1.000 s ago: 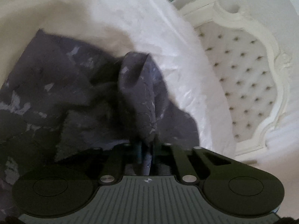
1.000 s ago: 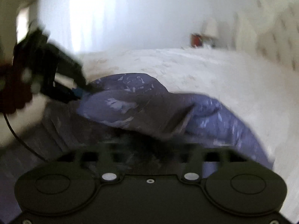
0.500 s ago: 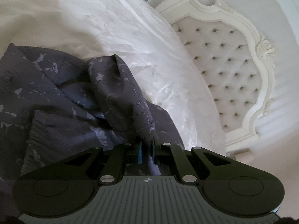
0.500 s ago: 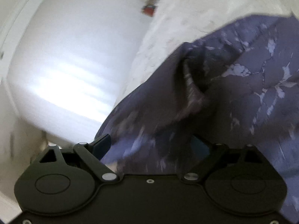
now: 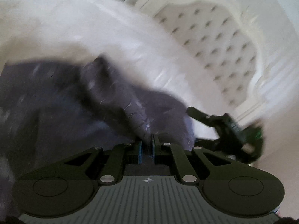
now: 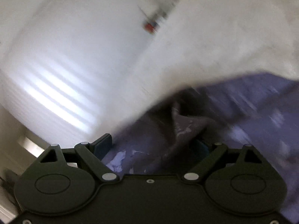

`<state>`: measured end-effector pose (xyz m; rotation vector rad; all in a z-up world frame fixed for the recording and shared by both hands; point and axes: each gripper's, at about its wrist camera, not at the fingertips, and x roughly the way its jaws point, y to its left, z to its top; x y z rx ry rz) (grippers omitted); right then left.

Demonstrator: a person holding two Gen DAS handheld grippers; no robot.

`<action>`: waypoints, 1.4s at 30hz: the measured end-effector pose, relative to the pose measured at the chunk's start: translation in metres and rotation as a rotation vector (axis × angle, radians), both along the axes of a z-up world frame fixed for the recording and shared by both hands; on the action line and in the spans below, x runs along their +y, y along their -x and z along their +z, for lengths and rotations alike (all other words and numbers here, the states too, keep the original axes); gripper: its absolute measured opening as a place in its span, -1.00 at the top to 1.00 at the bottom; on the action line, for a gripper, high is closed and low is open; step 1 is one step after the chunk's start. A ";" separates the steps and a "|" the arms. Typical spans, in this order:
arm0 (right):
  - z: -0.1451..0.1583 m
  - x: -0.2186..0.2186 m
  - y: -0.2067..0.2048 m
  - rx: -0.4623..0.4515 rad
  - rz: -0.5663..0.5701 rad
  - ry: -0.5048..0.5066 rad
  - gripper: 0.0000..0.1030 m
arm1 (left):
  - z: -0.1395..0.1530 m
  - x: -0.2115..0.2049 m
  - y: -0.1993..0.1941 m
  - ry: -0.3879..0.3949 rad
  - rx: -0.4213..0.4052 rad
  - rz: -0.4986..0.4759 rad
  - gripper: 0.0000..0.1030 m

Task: Fold large clothes

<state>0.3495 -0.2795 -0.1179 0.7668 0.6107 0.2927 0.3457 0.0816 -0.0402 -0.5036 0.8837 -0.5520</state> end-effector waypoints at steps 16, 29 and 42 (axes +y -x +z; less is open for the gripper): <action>0.025 0.057 0.065 -0.125 -0.099 0.452 -0.65 | 0.007 0.022 0.041 -0.148 -0.203 0.070 0.07; 0.001 0.144 0.045 -0.088 0.240 0.922 0.26 | 0.012 -0.002 0.023 -0.192 -0.215 0.060 0.05; -0.019 0.085 0.063 0.009 0.111 0.708 0.16 | -0.045 0.014 0.017 -0.232 -0.133 0.086 -0.05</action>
